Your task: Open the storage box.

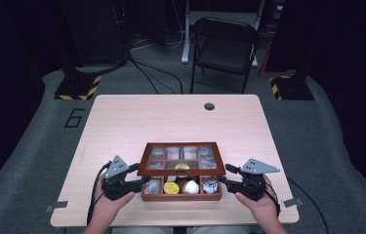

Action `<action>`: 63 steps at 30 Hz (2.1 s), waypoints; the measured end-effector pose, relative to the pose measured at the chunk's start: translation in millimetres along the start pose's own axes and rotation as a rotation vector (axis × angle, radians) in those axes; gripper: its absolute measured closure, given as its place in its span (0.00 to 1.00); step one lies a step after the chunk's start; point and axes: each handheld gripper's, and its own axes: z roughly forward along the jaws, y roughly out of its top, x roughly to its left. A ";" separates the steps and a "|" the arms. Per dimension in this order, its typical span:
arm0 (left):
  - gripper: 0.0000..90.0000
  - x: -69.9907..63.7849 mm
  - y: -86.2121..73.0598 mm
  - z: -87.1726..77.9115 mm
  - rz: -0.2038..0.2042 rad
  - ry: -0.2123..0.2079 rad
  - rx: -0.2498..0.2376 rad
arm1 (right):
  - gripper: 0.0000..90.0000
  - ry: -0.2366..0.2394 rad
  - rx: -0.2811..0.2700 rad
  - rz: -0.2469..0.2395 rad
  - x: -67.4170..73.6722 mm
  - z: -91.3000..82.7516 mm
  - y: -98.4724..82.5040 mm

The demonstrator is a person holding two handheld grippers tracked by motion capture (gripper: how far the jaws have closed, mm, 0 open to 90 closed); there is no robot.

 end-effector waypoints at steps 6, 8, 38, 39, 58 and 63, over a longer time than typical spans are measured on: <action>0.44 7.5 16.4 0.5 -0.009 -0.008 -0.040 | 0.53 -0.012 -0.037 -0.005 -6.4 1.6 17.8; 0.44 9.1 20.7 2.1 -0.007 -0.005 -0.038 | 0.53 -0.009 -0.043 -0.010 -7.1 2.7 20.4; 0.36 39.7 57.3 46.9 -0.055 0.009 -0.092 | 0.48 -0.112 -0.073 0.020 -25.4 40.3 66.1; 0.36 39.7 57.3 46.9 -0.055 0.009 -0.092 | 0.48 -0.112 -0.073 0.020 -25.4 40.3 66.1; 0.33 54.8 66.2 65.2 -0.115 -0.011 -0.119 | 0.42 -0.122 -0.053 0.000 -34.5 64.9 86.3; 0.33 58.5 69.0 72.9 -0.118 -0.006 -0.110 | 0.42 -0.130 -0.065 0.014 -39.6 71.8 86.9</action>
